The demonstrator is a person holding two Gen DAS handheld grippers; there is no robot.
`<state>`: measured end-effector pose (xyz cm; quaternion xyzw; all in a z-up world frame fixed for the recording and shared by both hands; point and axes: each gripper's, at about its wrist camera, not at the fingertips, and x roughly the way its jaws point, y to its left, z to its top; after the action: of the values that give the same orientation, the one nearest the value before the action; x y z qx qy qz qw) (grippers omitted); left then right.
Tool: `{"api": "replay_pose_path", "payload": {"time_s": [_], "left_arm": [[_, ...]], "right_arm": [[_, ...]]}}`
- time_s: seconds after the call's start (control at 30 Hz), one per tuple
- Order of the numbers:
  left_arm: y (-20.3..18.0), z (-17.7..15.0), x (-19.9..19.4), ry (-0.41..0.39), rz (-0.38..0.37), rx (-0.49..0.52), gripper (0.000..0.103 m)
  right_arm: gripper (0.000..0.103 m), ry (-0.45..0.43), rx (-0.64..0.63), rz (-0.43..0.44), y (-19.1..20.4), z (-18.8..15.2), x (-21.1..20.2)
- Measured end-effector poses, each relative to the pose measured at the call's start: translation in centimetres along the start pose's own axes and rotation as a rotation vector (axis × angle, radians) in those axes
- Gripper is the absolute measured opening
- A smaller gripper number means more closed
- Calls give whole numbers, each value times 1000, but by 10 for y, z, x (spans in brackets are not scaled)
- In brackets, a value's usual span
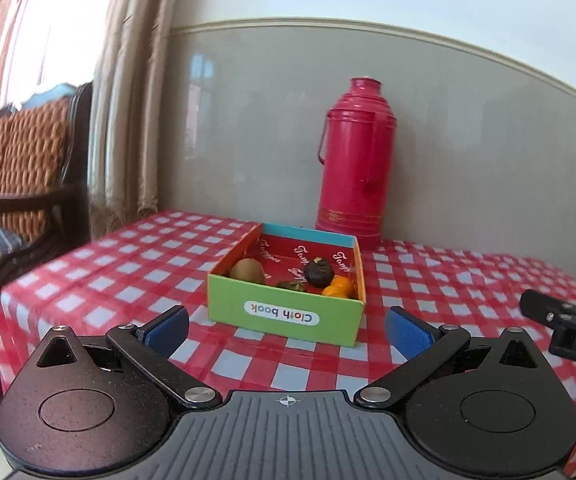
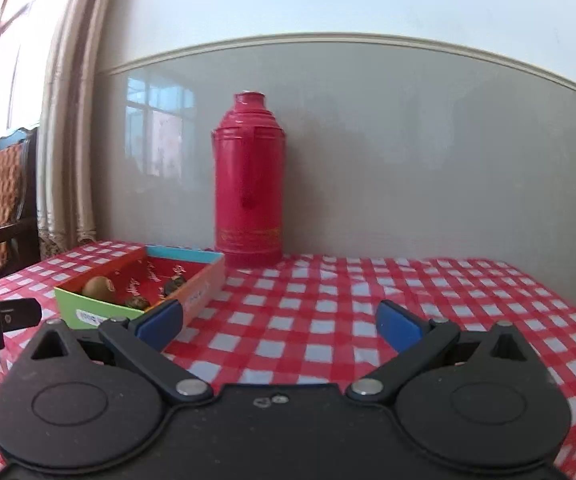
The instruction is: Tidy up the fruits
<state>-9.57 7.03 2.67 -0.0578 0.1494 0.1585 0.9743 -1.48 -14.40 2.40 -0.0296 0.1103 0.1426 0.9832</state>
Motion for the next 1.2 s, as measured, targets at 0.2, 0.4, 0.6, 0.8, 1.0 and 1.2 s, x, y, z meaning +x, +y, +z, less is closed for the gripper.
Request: {"api": "replay_pose_path", "payload": {"time_s": [0.2,0.4,0.6,0.8,1.0,1.2], "left_arm": [[-5,-3,2,5,5,23,103],[-11,-2,2,-2,7,49,103],[-11,-2,2,1,6,54,103],[-11,-3,2,-5,10,58,103],[-11,-2,4,-2,9,61,103],[-14,-3,4,-1,7,74,103]], "right_arm": [[97,10,-35,10,7,0,3],[97,6,-67,8,11,-1,0],[97,3,-51,11,7,0,0],[97,9,-32,9,4,1,1],[97,6,-35,9,4,1,0],[97,7,-31,9,2,1,1]]}}
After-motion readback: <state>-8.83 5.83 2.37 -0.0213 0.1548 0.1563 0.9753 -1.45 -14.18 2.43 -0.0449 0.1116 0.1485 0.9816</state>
